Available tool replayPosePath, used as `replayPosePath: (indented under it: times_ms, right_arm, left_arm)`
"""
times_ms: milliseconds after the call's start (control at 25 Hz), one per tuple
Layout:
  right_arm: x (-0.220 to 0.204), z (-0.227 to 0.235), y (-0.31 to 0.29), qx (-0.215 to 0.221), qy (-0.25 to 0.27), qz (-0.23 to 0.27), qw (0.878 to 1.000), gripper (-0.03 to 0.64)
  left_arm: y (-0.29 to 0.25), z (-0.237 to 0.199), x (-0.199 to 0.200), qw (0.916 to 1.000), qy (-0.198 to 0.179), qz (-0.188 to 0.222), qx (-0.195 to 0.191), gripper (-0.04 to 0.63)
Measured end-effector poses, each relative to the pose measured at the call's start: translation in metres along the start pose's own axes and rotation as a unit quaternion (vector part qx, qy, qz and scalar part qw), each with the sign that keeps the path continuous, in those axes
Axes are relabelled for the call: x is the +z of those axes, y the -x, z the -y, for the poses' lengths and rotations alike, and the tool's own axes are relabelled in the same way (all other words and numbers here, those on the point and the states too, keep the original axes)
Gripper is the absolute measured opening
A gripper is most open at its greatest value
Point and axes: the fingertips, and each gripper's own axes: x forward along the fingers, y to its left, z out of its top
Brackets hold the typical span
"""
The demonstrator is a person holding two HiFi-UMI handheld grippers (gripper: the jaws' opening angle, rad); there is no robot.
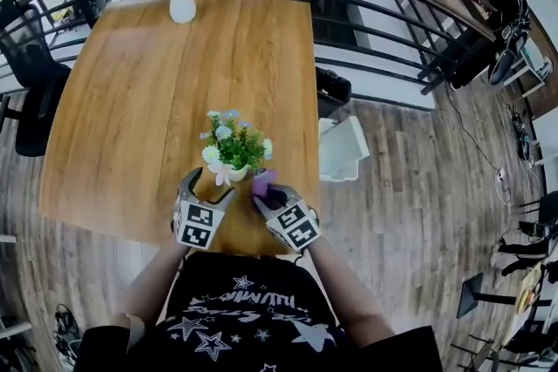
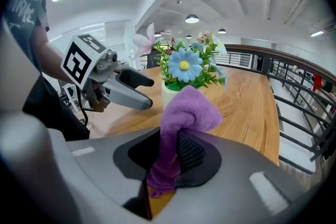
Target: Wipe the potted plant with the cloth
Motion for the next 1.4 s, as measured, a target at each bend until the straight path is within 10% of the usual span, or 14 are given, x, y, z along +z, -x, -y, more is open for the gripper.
replayPosePath:
  times_ms: [440,800,1400]
  right_arm:
    - [-0.03,0.007,0.031,0.075,0.04,0.012,0.996,0.081]
    - [-0.05,0.012,0.057,0.121,0.032,0.028,0.992,0.08]
    - [-0.058,-0.026,0.093,0.137,0.013,0.044,0.989,0.077]
  left_arm:
    - [0.026,0.038,-0.008,0.9933,0.049,-0.002,0.104,0.256]
    - [0.075,0.066,-0.025,0.9725,0.096,-0.004,0.212,0.1]
    - [0.148,0.117,-0.056,0.9571,0.14,-0.001,0.254,0.002]
